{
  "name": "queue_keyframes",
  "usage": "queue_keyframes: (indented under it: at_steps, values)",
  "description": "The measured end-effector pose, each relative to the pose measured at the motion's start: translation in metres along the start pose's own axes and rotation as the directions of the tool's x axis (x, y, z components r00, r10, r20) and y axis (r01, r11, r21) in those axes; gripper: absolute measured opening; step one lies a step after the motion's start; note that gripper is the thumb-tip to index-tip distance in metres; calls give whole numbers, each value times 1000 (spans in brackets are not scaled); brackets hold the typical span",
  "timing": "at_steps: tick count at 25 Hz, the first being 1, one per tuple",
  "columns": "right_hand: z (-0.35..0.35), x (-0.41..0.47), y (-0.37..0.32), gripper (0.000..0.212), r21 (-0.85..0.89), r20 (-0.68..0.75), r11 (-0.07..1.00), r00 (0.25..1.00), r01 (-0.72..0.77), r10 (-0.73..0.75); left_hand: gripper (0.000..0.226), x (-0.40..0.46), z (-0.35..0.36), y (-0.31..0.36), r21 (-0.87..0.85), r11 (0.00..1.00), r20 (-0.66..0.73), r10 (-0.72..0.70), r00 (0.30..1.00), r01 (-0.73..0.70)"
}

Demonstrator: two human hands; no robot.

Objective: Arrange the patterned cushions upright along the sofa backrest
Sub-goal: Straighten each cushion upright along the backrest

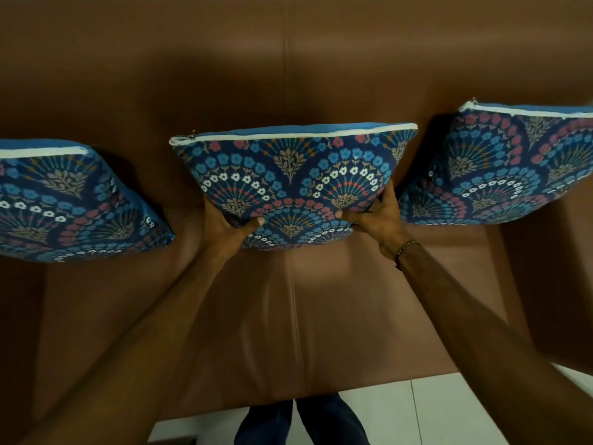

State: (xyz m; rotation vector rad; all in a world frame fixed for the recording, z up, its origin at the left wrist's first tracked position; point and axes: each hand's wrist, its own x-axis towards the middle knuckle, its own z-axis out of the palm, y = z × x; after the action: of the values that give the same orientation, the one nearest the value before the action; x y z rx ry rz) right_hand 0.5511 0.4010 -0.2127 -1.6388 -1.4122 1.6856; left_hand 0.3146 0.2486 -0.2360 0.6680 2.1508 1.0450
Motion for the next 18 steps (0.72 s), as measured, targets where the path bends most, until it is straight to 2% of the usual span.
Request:
queue_keyframes:
  at_steps: [2,5,6,8,10,12,14,15,17,18]
  values:
    - [3,1,8,92,23,4,999,1000,29,-29,98,-2,4,-11,-16,1000,-52,6,999,-6]
    - [0,0,16,100,42,-15,997,998,-63,64,101,-22,19,-14,-48,998,-132,-40,990,34]
    - [-7,-1,22,99,40,-20,994,995,-98,99,94,-33,28,-14,-43,996,-163,-85,983,79]
    - [-33,-4,39,78,-37,-51,988,988,-150,148,62,-56,57,-8,24,994,-136,-106,985,110]
    - [-71,-3,60,51,-76,-127,980,977,-183,172,27,-76,95,11,72,997,7,-14,1000,13]
    - [-128,-3,72,34,-5,-255,969,938,-246,236,16,-88,143,42,81,993,140,78,987,-90]
    - [-188,2,76,36,67,-386,968,888,-243,249,20,-90,193,78,30,989,206,137,969,-146]
    - [-219,6,73,44,59,-446,970,863,-236,237,29,-88,218,97,-6,991,233,135,963,-137]
    - [-280,22,61,72,29,-537,975,819,-220,201,60,-82,262,135,-77,991,294,124,948,-106]
    - [-307,35,55,86,20,-517,986,842,-168,154,79,-76,281,150,-102,990,301,128,945,-102]
